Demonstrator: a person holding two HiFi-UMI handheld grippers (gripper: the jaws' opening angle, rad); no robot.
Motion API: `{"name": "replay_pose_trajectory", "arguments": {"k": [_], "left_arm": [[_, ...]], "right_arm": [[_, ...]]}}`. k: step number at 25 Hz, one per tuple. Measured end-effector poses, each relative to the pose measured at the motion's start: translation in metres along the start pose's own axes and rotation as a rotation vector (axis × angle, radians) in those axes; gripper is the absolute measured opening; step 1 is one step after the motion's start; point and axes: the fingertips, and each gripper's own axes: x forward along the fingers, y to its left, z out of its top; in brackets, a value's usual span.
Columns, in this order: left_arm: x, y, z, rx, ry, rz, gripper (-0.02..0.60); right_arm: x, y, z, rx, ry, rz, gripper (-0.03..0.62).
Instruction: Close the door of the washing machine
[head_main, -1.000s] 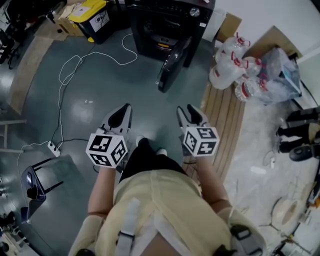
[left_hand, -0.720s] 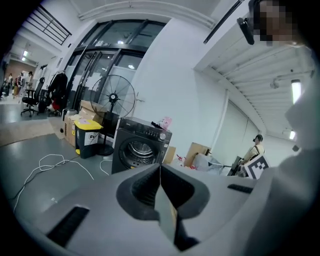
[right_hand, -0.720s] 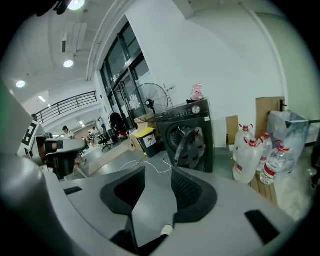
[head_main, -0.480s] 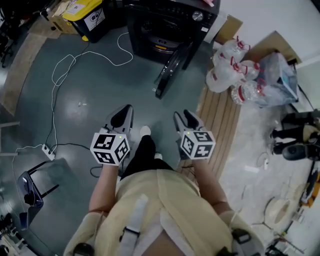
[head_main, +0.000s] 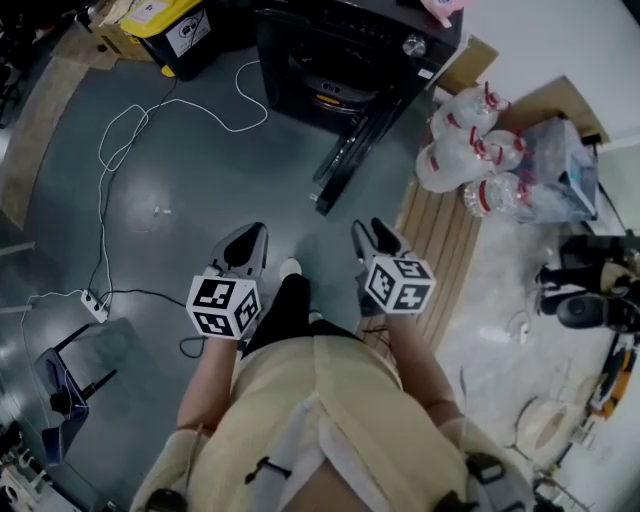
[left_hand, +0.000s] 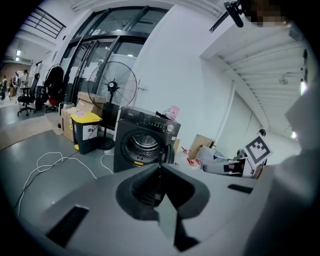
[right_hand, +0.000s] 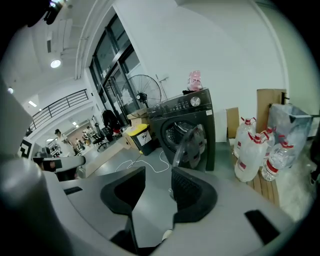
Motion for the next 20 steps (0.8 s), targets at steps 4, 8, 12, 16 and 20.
{"name": "replay_pose_trajectory", "arguments": {"k": [4, 8, 12, 16, 20], "left_arm": [[0.010, 0.022, 0.008, -0.003, -0.003, 0.005, -0.009], [0.022, 0.039, 0.015, 0.003, -0.014, 0.002, -0.009], [0.030, 0.051, 0.013, -0.013, 0.001, 0.013, -0.009], [0.044, 0.053, 0.013, -0.020, 0.009, 0.039, -0.009], [0.056, 0.066, 0.026, -0.027, -0.029, 0.111, -0.009]], "right_arm": [[0.022, -0.001, 0.008, -0.009, 0.025, -0.011, 0.141], [0.043, -0.008, 0.016, 0.002, 0.031, -0.042, 0.143], [0.057, -0.013, 0.025, -0.048, 0.041, -0.056, 0.141], [0.078, -0.034, 0.036, -0.045, 0.058, -0.062, 0.143], [0.105, -0.047, 0.046, -0.065, 0.094, -0.031, 0.143]]}}
